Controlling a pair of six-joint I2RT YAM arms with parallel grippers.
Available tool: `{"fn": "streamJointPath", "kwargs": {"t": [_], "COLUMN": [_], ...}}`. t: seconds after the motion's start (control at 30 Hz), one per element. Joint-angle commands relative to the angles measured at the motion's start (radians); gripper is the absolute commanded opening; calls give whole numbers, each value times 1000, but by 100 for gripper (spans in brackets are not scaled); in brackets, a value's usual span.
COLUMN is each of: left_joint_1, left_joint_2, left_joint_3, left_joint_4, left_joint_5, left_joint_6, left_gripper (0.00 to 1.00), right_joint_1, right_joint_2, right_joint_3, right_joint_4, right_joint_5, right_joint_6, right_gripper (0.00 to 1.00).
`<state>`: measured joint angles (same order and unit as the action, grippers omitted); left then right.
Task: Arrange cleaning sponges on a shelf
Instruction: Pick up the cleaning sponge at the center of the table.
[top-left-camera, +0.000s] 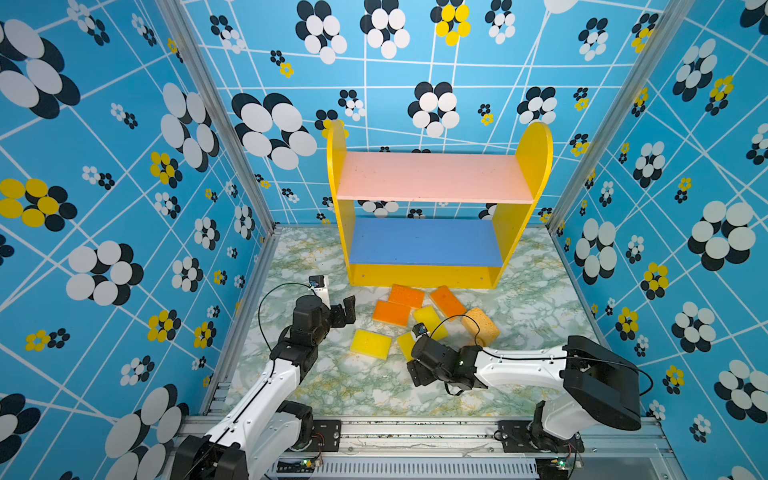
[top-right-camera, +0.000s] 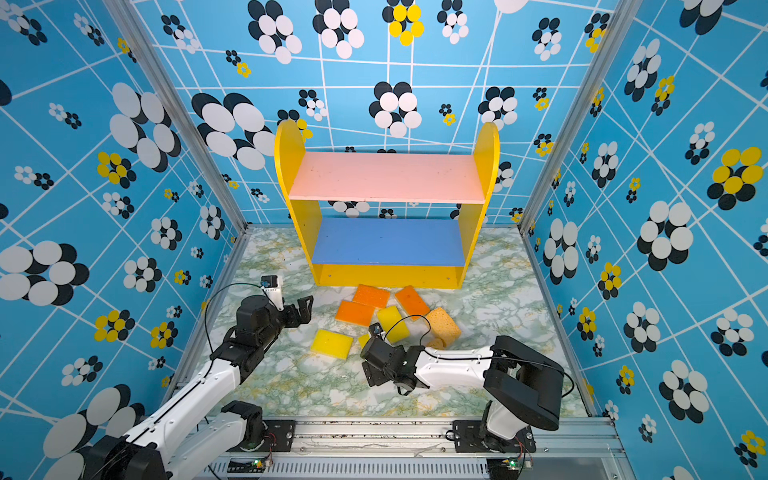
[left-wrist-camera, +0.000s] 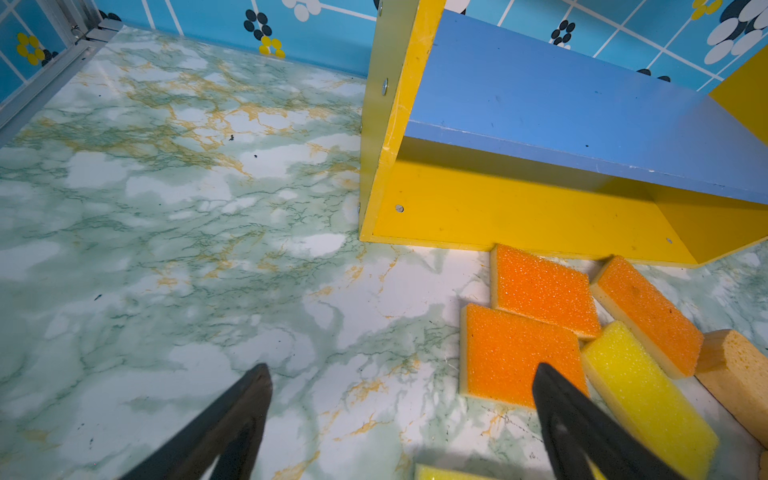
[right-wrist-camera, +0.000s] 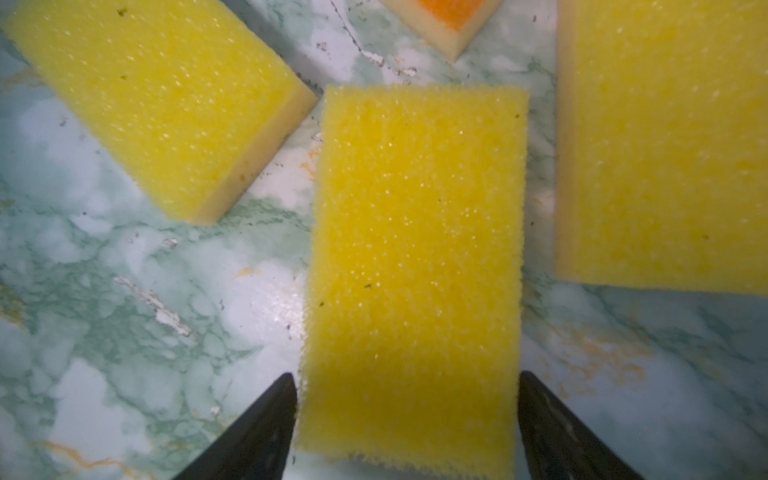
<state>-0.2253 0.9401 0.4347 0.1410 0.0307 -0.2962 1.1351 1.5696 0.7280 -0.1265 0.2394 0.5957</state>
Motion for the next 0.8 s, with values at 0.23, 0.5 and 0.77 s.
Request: {"fn": "streamJointPath", "kwargs": {"t": [0.23,0.5,0.77], "left_joint_1": [-7,-8,-8], "left_joint_2": [9,9,12], "left_joint_3": [7,5,6], "left_joint_4": [-8,-6,-3], "left_joint_5": [8,7,7], "left_joint_6": [8,9,8], "left_gripper": [99,99,99], "right_joint_1": [6,7,10], "right_joint_2": [64,66,67], "right_joint_3": [33,39,39], "right_joint_4": [-64,-73,-89], "right_joint_5": [28,32,24], "right_joint_6": [13,16,12], "right_gripper": [83,81,85]}}
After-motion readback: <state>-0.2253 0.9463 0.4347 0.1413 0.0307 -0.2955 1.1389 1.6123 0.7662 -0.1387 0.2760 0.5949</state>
